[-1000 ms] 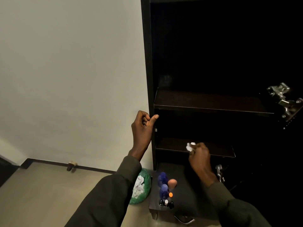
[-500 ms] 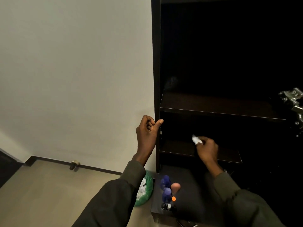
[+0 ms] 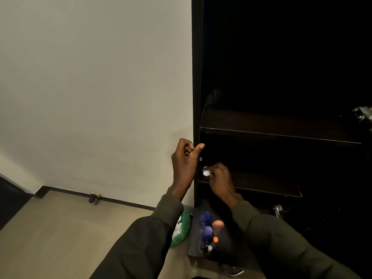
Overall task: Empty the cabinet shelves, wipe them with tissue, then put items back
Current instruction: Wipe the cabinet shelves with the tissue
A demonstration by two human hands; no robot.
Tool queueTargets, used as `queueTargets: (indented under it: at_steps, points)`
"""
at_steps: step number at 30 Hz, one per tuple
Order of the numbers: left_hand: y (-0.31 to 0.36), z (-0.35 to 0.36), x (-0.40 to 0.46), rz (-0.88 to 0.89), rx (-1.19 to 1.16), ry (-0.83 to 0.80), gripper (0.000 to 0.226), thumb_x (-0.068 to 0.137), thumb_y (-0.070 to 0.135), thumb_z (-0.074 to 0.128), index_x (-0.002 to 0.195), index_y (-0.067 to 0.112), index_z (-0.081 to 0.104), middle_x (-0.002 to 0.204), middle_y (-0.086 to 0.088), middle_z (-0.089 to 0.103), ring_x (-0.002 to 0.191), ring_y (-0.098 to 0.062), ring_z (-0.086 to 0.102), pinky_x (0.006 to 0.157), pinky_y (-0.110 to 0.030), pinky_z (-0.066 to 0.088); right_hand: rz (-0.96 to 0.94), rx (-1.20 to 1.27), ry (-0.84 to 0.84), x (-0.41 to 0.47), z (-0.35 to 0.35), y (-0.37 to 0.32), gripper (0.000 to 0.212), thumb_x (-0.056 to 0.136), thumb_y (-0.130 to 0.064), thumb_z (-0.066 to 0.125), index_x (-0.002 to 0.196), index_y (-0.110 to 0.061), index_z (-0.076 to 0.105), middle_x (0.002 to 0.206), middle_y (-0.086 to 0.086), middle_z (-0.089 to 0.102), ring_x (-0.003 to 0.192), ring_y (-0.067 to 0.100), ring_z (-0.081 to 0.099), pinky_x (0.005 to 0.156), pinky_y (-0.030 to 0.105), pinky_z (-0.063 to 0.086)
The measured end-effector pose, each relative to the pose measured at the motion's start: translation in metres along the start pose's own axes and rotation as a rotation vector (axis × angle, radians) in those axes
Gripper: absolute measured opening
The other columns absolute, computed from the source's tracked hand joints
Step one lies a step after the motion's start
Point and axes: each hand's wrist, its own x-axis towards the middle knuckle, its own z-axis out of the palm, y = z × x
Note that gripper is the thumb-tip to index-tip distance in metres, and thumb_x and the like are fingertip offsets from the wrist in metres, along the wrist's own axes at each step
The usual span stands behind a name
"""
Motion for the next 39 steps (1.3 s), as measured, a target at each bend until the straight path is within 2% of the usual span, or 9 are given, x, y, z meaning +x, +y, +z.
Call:
queueTargets:
  at_steps: [2, 5, 10, 13, 17, 19, 23, 28, 39]
  points:
    - [-0.002, -0.002, -0.001, 0.004, 0.006, -0.011, 0.030, 0.089, 0.022, 0.071, 0.080, 0.006, 0.047, 0.065, 0.002, 0.044, 0.058, -0.005, 0.037, 0.057, -0.017, 0.037, -0.055, 0.030, -0.006, -0.006, 0.010, -0.006, 0.036, 0.077, 0.010, 0.057, 0.103, -0.007, 0.075, 0.106, 0.013, 0.064, 0.099, 0.026, 0.060, 0.091, 0.026, 0.043]
    - [-0.008, -0.007, -0.006, 0.007, 0.021, -0.019, 0.030, 0.090, 0.024, 0.070, 0.080, 0.006, 0.047, 0.067, -0.001, 0.045, 0.060, -0.007, 0.039, 0.057, -0.019, 0.038, 0.094, 0.308, -0.092, -0.021, 0.004, -0.003, 0.031, 0.082, 0.007, 0.061, 0.101, -0.012, 0.075, 0.104, 0.006, 0.069, 0.098, 0.017, 0.064, 0.088, 0.023, 0.050]
    - [-0.020, -0.011, -0.021, -0.058, 0.023, -0.070, 0.029, 0.090, 0.025, 0.070, 0.080, 0.007, 0.049, 0.067, 0.002, 0.046, 0.060, -0.004, 0.039, 0.058, -0.015, 0.037, 0.539, 1.384, -0.282, -0.049, -0.032, -0.004, 0.034, 0.089, 0.014, 0.048, 0.110, -0.005, 0.066, 0.106, 0.013, 0.070, 0.093, 0.017, 0.067, 0.077, 0.020, 0.056]
    - [-0.029, -0.012, -0.033, -0.121, 0.063, -0.102, 0.029, 0.092, 0.032, 0.067, 0.081, 0.009, 0.054, 0.069, 0.004, 0.052, 0.061, -0.003, 0.045, 0.059, -0.013, 0.039, 0.616, 1.657, -0.344, -0.063, -0.046, -0.010, 0.039, 0.086, 0.011, 0.048, 0.119, -0.004, 0.064, 0.110, 0.015, 0.070, 0.097, 0.022, 0.068, 0.080, 0.026, 0.058]
    - [-0.048, -0.022, -0.045, -0.289, 0.086, -0.203, 0.029, 0.094, 0.048, 0.058, 0.087, 0.019, 0.062, 0.083, 0.000, 0.067, 0.079, -0.019, 0.063, 0.068, -0.032, 0.051, 0.616, 1.644, -0.391, -0.078, -0.047, -0.028, 0.037, 0.082, -0.003, 0.062, 0.119, -0.004, 0.064, 0.114, 0.016, 0.069, 0.103, 0.027, 0.065, 0.089, 0.033, 0.055]
    - [-0.050, -0.029, -0.049, -0.395, 0.050, -0.346, 0.037, 0.095, 0.052, 0.055, 0.093, 0.016, 0.067, 0.089, -0.001, 0.071, 0.084, -0.019, 0.066, 0.066, -0.030, 0.053, 0.570, 1.524, -0.355, -0.081, -0.042, -0.034, 0.034, 0.086, -0.005, 0.064, 0.120, -0.004, 0.063, 0.114, 0.015, 0.070, 0.106, 0.027, 0.066, 0.090, 0.032, 0.055]
    - [-0.049, -0.050, -0.061, -0.571, -0.128, -0.528, 0.035, 0.095, 0.035, 0.061, 0.104, 0.003, 0.068, 0.090, -0.008, 0.071, 0.079, -0.018, 0.065, 0.069, -0.031, 0.053, 0.554, 1.385, -0.255, -0.085, -0.033, -0.046, 0.033, 0.089, -0.003, 0.064, 0.121, 0.002, 0.060, 0.109, 0.017, 0.072, 0.106, 0.030, 0.068, 0.092, 0.034, 0.055]
    - [-0.059, -0.072, -0.075, -0.556, -0.248, -0.419, 0.018, 0.088, 0.007, 0.070, 0.104, -0.001, 0.068, 0.082, -0.014, 0.069, 0.070, -0.025, 0.064, 0.062, -0.026, 0.055, 0.541, 1.336, -0.214, -0.094, -0.029, -0.059, 0.028, 0.090, -0.001, 0.062, 0.117, 0.001, 0.062, 0.108, 0.017, 0.071, 0.100, 0.026, 0.069, 0.085, 0.028, 0.058]
    - [-0.067, -0.116, -0.085, -0.609, -0.423, -0.250, 0.014, 0.098, 0.001, 0.054, 0.111, 0.001, 0.048, 0.102, -0.032, 0.065, 0.074, -0.029, 0.072, 0.072, -0.031, 0.061, 0.554, 1.330, -0.153, -0.097, 0.001, -0.077, 0.022, 0.092, 0.009, 0.053, 0.109, 0.001, 0.063, 0.100, 0.023, 0.071, 0.086, 0.029, 0.072, 0.074, 0.026, 0.060]
